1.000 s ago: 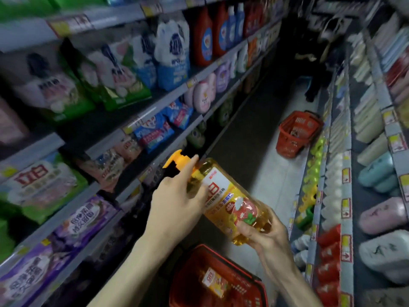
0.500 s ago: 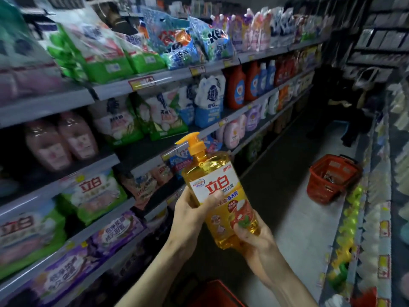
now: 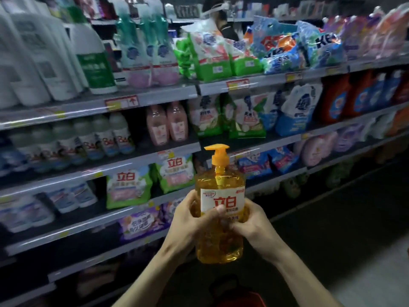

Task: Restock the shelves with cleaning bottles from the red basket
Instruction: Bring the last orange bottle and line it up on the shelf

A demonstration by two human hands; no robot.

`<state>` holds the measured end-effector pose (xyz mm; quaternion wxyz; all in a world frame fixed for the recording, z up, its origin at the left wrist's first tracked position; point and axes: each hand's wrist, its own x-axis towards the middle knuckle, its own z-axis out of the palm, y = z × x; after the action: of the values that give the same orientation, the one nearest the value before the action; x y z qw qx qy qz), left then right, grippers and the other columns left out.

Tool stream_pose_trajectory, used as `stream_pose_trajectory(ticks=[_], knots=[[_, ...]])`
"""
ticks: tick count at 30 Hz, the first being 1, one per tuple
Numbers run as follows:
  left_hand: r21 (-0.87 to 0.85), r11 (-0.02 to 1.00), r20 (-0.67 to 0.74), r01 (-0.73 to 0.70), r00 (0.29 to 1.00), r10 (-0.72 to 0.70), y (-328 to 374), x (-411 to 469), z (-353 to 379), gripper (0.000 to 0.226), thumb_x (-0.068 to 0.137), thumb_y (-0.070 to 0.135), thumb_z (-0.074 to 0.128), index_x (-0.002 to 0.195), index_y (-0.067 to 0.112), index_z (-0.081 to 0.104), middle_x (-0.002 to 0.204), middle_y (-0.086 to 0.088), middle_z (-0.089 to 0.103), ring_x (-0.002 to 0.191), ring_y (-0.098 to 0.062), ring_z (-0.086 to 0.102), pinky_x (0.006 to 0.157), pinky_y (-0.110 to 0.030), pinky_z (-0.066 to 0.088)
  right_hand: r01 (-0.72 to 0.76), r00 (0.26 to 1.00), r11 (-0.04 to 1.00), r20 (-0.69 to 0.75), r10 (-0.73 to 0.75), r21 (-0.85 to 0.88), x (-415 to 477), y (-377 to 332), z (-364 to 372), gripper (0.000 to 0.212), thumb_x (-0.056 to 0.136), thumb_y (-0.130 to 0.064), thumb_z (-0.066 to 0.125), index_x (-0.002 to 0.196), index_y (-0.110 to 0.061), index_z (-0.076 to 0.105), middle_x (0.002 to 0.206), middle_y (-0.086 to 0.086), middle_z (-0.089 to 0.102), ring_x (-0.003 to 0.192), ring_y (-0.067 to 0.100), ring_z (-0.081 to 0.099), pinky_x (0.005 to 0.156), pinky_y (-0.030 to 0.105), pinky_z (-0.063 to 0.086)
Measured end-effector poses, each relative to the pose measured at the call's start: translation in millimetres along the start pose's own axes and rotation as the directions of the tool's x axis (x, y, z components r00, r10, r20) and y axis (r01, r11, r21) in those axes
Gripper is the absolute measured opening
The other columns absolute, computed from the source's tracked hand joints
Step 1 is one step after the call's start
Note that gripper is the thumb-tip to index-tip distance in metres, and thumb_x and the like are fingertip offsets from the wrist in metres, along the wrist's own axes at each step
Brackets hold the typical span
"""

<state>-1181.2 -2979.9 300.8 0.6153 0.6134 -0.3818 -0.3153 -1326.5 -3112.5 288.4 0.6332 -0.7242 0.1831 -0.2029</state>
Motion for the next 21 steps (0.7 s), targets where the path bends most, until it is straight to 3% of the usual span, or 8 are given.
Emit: stream_pose_trajectory(ticks=[3, 7, 10, 12, 16, 21], knots=[[0.022, 1.0, -0.027, 0.021, 0.999, -0.021, 1, -7, -27, 0.065, 0.082, 0.045, 0.083, 0.139, 0.028, 0.057, 0.129, 0.006, 0.074, 0.119, -0.016, 0.073, 0.094, -0.033, 0.062, 0.01, 1.0, 1.0, -0.017, -0.01, 0.014, 14, -2, 33, 0.055, 0.085, -0.033, 0.078, 0.135, -0.021, 0.062, 0.127, -0.006, 0.074, 0.124, 0.012, 0.068, 0.101, 0.031, 0.058], [0.057, 0.997, -0.115, 0.049, 0.992, -0.042, 5, -23, -87, 0.078, 0.078, 0.063, 0.081, 0.146, 0.044, 0.05, 0.132, 0.012, 0.071, 0.122, -0.009, 0.069, 0.1, -0.038, 0.06, -0.018, 1.0, 0.997, -0.006, 0.018, 0.074, 36, -9, 82, 0.075, 0.07, -0.051, 0.089, 0.133, -0.021, 0.063, 0.122, -0.003, 0.077, 0.116, 0.016, 0.073, 0.096, 0.036, 0.061], [0.03, 0.997, -0.175, 0.073, 0.982, -0.067, 11, -45, -139, 0.072, 0.085, 0.061, 0.081, 0.147, 0.049, 0.048, 0.133, 0.011, 0.067, 0.12, -0.009, 0.07, 0.104, -0.042, 0.059, -0.022, 0.999, 0.994, 0.041, 0.017, 0.104, 56, -25, 126, 0.058, 0.079, -0.037, 0.091, 0.129, -0.019, 0.066, 0.116, 0.0, 0.079, 0.111, 0.019, 0.076, 0.091, 0.036, 0.063], [0.042, 0.996, -0.188, 0.076, 0.98, -0.067, 16, -62, -172, 0.064, 0.091, 0.049, 0.08, 0.147, 0.049, 0.048, 0.134, 0.008, 0.067, 0.119, -0.011, 0.071, 0.103, -0.043, 0.059, -0.003, 0.998, 0.995, 0.061, -0.003, 0.103, 69, -39, 159, 0.048, 0.085, -0.03, 0.086, 0.127, -0.018, 0.068, 0.116, 0.002, 0.08, 0.109, 0.021, 0.076, 0.094, 0.045, 0.063], [0.07, 0.997, -0.231, 0.016, 0.973, 0.001, 27, -94, -245, 0.066, 0.093, 0.046, 0.075, 0.153, 0.039, 0.048, 0.138, -0.001, 0.068, 0.124, -0.019, 0.07, 0.103, -0.043, 0.059, 0.07, 0.987, 0.992, 0.134, -0.084, 0.109, 95, -71, 237, 0.049, 0.085, -0.031, 0.088, 0.128, -0.017, 0.069, 0.116, 0.004, 0.08, 0.106, 0.024, 0.078, 0.09, 0.053, 0.063], [0.152, 0.986, -0.349, -0.067, 0.93, 0.117, 53, -138, -331, 0.057, 0.097, 0.04, 0.069, 0.151, 0.036, 0.053, 0.135, -0.003, 0.071, 0.124, -0.022, 0.07, 0.102, -0.046, 0.059, 0.128, 0.955, 0.984, 0.251, -0.155, 0.12, 124, -105, 336, 0.055, 0.079, -0.032, 0.088, 0.127, -0.017, 0.067, 0.116, 0.002, 0.08, 0.106, 0.023, 0.078, 0.091, 0.051, 0.064]])
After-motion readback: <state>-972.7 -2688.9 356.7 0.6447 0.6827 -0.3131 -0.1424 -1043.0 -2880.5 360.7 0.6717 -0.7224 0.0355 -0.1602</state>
